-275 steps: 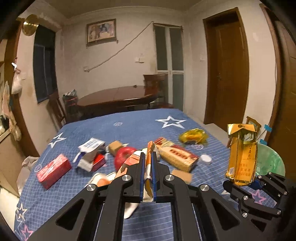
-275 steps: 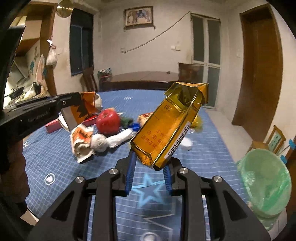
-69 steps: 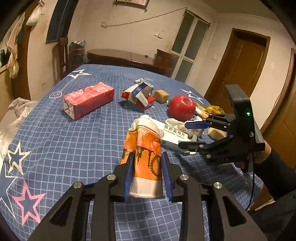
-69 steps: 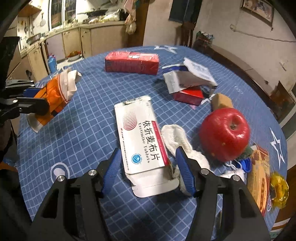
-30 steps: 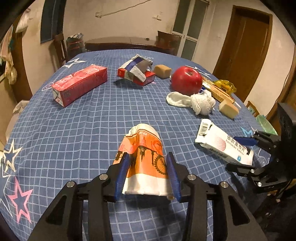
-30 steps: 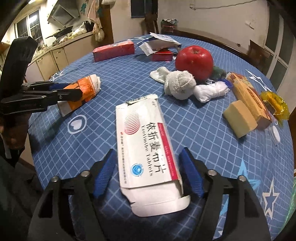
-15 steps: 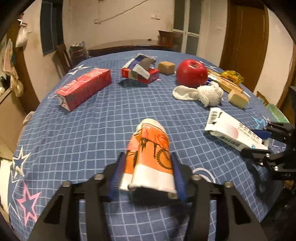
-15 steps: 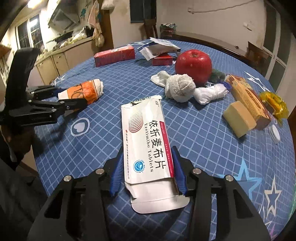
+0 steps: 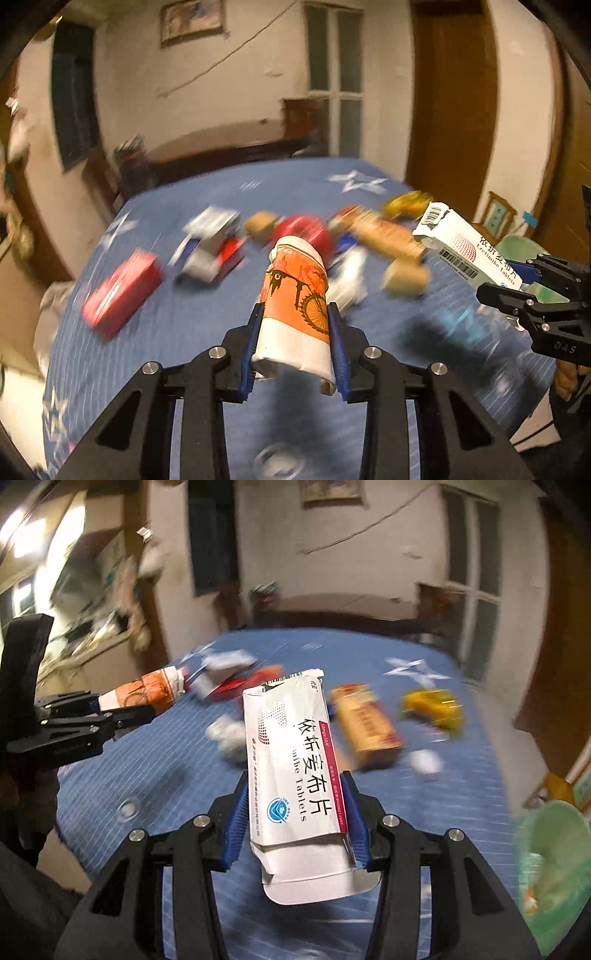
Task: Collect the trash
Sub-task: 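Lift the paper cup and medicine box and carry them over the green bin, then open both grippers to drop the cup and medicine box into the bin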
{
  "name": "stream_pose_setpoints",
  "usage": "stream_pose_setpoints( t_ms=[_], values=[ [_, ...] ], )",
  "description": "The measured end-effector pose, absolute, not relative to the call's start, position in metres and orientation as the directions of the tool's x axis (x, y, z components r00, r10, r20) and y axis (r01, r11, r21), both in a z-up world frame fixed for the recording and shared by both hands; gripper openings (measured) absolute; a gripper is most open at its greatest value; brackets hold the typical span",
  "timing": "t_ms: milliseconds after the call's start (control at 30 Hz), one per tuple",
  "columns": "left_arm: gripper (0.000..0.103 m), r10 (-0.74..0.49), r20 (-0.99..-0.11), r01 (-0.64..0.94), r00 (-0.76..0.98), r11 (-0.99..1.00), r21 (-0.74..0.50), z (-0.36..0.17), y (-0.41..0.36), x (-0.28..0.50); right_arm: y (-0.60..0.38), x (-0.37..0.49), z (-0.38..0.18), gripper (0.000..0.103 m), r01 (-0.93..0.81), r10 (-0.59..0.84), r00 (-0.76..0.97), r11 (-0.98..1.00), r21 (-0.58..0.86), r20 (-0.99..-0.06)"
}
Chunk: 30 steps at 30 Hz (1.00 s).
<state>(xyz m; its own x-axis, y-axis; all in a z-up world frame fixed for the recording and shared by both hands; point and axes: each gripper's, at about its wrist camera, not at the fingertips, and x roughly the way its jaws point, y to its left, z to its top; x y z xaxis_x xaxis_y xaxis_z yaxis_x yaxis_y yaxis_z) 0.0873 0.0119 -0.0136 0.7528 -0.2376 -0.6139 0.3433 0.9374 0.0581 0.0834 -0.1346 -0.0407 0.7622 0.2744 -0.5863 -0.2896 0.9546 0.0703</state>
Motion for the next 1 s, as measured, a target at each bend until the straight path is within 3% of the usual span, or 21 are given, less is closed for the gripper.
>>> stream_pose_setpoints(
  t_ms=[200,433,700,1000],
  values=[
    [0.035,-0.364,-0.566,0.495,0.740,0.864,0.093,0.016,-0.085,0.102,-0.214,0.071,-0.016,0.045,-0.099,0.119,0.823,0.993,0.066,-0.556],
    [0.035,-0.487,-0.571,0.648,0.661,0.754,0.106,0.021,-0.202,0.112,-0.300,0.050,-0.004,0.045,0.110,-0.053,0.821,0.992,0.065,-0.569],
    [0.035,-0.543,-0.598,0.750,0.590,0.642,0.157,0.004,-0.313,0.115,-0.365,0.042,-0.012,0.045,0.268,-0.176,0.771,0.962,0.061,-0.613],
    [0.035,-0.571,-0.639,0.819,0.516,0.547,0.172,-0.025,-0.383,0.106,-0.411,0.026,-0.038,0.046,0.370,-0.229,0.716,0.926,0.080,-0.659]
  ],
)
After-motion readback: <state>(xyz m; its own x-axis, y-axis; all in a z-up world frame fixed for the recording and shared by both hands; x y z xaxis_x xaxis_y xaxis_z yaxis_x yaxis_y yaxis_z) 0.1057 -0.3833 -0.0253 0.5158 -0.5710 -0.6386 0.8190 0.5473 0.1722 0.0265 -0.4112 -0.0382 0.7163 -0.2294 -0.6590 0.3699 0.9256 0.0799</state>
